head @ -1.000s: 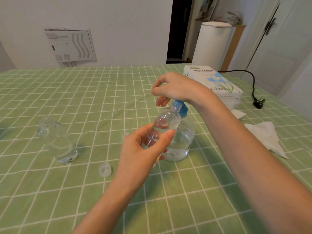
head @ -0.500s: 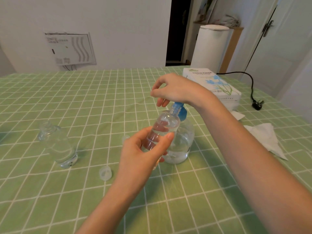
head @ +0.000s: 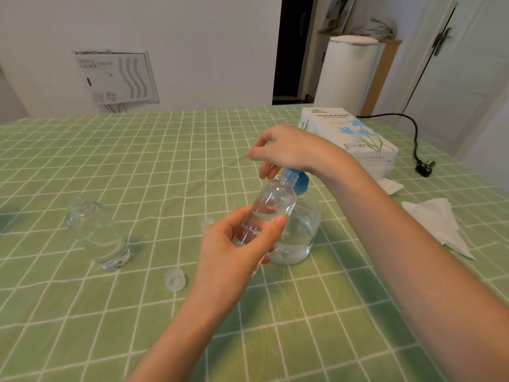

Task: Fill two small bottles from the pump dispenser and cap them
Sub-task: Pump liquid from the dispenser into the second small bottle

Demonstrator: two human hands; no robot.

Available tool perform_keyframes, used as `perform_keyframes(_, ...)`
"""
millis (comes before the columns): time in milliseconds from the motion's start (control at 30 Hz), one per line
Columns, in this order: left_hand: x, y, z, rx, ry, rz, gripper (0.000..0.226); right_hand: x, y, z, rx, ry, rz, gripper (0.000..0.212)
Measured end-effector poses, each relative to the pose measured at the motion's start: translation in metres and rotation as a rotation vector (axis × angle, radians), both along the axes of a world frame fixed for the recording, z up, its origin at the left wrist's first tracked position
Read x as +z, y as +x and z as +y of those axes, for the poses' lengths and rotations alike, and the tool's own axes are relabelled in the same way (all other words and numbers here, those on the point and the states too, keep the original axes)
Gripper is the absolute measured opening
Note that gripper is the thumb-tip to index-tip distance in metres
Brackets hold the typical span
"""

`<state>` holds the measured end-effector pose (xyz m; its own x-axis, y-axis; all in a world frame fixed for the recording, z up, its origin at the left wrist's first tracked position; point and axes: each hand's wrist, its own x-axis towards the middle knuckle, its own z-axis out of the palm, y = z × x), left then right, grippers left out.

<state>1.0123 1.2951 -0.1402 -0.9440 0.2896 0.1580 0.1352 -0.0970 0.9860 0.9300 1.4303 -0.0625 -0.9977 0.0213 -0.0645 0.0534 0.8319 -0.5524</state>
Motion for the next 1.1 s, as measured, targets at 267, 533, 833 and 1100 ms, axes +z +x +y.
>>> perform_keyframes(267,0.000,0.000,-0.001,-0.007,0.009,0.000,0.026,0.006,-0.002,-0.001,0.002,0.024,0.014,0.041)
perform_keyframes(533,-0.002,0.000,0.000,0.013,-0.009,0.001,0.032,-0.004,-0.001,-0.002,-0.017,-0.010,-0.023,0.044)
perform_keyframes(833,0.000,0.000,0.000,-0.004,0.003,0.007,0.027,0.007,0.000,0.001,-0.012,0.014,0.045,0.028)
perform_keyframes(1100,-0.002,0.000,0.001,-0.005,0.007,0.005,0.029,0.003,0.001,-0.002,0.001,0.007,0.016,0.028)
